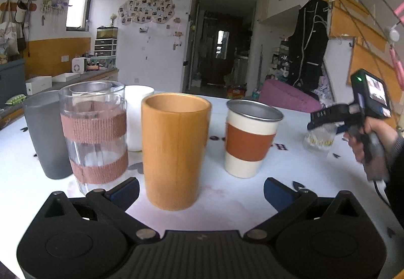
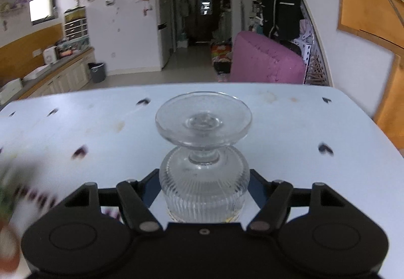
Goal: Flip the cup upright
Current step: 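Move the right tool to the upside-down ribbed goblet and close on its bowl, then lift the goblet with the right tool while the left tool grasps its base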
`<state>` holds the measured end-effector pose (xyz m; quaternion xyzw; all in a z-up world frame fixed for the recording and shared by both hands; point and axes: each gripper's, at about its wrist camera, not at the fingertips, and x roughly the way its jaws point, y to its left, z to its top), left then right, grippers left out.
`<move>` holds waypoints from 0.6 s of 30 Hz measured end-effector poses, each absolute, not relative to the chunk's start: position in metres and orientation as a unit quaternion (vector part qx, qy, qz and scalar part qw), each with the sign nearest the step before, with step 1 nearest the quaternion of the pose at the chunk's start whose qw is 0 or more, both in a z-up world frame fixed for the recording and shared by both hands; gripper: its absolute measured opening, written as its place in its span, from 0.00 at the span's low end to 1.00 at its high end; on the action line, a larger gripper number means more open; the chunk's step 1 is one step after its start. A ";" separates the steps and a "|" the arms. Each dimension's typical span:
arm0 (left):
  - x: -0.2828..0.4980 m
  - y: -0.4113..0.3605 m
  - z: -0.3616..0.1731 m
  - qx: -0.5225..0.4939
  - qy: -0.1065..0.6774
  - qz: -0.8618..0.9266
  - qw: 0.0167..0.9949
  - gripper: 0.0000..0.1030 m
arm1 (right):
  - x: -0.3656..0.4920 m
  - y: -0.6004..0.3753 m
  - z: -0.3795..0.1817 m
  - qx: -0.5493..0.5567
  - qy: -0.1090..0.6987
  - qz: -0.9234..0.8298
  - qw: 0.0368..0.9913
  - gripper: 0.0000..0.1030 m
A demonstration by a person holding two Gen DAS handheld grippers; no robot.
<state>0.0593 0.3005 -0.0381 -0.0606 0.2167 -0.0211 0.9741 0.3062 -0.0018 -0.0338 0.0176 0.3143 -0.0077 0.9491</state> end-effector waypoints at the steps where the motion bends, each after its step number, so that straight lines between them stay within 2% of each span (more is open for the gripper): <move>1: 0.056 0.300 -0.038 -0.062 0.215 -0.026 0.974 1.00 | 0.293 -0.001 -0.033 0.017 0.316 0.001 0.949 0.71; 11: 0.027 0.283 -0.026 -0.056 0.195 -0.056 0.978 1.00 | 0.159 0.022 -0.038 -0.006 0.300 0.094 0.949 0.71; 18: 0.037 0.262 -0.008 -0.058 0.179 -0.142 0.972 1.00 | 0.070 0.040 -0.044 -0.031 0.268 0.155 0.950 0.71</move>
